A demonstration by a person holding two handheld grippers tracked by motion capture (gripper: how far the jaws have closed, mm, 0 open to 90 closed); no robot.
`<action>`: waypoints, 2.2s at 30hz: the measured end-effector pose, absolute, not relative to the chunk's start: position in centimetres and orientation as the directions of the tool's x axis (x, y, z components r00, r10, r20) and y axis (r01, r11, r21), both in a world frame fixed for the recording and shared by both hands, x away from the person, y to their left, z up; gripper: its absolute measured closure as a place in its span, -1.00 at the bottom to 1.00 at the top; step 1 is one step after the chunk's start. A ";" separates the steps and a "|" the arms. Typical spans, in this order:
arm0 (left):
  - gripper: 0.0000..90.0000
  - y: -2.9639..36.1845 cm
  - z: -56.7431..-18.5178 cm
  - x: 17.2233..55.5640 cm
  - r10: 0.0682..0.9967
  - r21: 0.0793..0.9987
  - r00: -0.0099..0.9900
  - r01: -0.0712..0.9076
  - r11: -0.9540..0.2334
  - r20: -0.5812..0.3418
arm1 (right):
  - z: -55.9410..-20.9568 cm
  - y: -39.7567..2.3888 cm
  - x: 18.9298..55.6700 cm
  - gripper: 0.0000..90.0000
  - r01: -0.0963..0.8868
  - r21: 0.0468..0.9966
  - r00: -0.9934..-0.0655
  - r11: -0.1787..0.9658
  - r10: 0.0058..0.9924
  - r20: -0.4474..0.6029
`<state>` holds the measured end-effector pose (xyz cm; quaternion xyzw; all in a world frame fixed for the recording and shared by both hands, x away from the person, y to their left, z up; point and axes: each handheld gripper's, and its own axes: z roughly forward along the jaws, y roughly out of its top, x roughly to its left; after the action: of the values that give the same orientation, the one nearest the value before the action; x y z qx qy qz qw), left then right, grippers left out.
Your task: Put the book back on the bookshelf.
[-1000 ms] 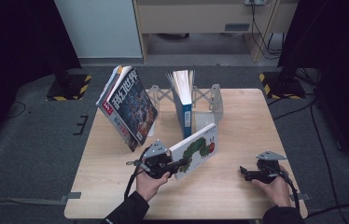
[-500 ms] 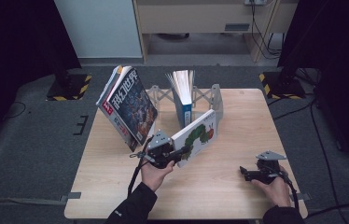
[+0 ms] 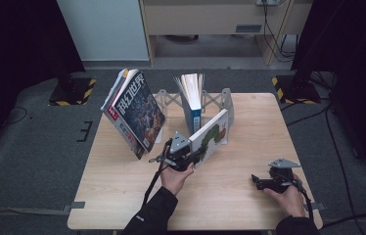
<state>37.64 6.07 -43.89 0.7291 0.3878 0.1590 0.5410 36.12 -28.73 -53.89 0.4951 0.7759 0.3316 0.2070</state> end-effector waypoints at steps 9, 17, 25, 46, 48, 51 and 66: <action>0.66 4.7 -45.1 38.4 0.769 0.911 0.616 0.397 -0.114 -0.172 | -53.9 -28.7 36.1 -0.84 0.631 0.720 -0.424 0.290 0.906 0.007; 0.67 4.2 -46.2 38.8 0.784 0.911 0.600 0.395 -0.119 -0.158 | -53.9 -28.7 36.1 -0.84 0.631 0.720 -0.424 0.290 0.905 0.007; 0.66 3.3 -47.0 39.2 0.801 0.910 0.580 0.398 -0.119 -0.148 | -53.9 -28.7 36.1 -0.84 0.631 0.719 -0.425 0.290 0.905 0.007; 0.66 2.0 -49.2 40.2 0.822 0.907 0.552 0.404 -0.120 -0.137 | -53.9 -28.7 36.1 -0.84 0.631 0.719 -0.425 0.290 0.905 0.007; 0.66 1.9 -49.3 40.2 0.823 0.907 0.552 0.403 -0.124 -0.133 | -53.9 -28.7 36.1 -0.84 0.631 0.719 -0.425 0.290 0.905 0.007; 0.65 1.8 -49.5 40.0 0.821 0.907 0.557 0.399 -0.133 -0.125 | -53.9 -28.7 36.1 -0.84 0.631 0.720 -0.425 0.290 0.905 0.007; 0.65 1.1 -50.7 39.8 0.829 0.897 0.548 0.415 -0.155 -0.110 | -53.9 -28.7 36.1 -0.85 0.631 0.719 -0.424 0.291 0.905 0.006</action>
<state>39.76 1.14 -50.74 0.7300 0.4260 0.2114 0.4908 36.13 -28.72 -53.90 0.4949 0.7762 0.3313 0.2071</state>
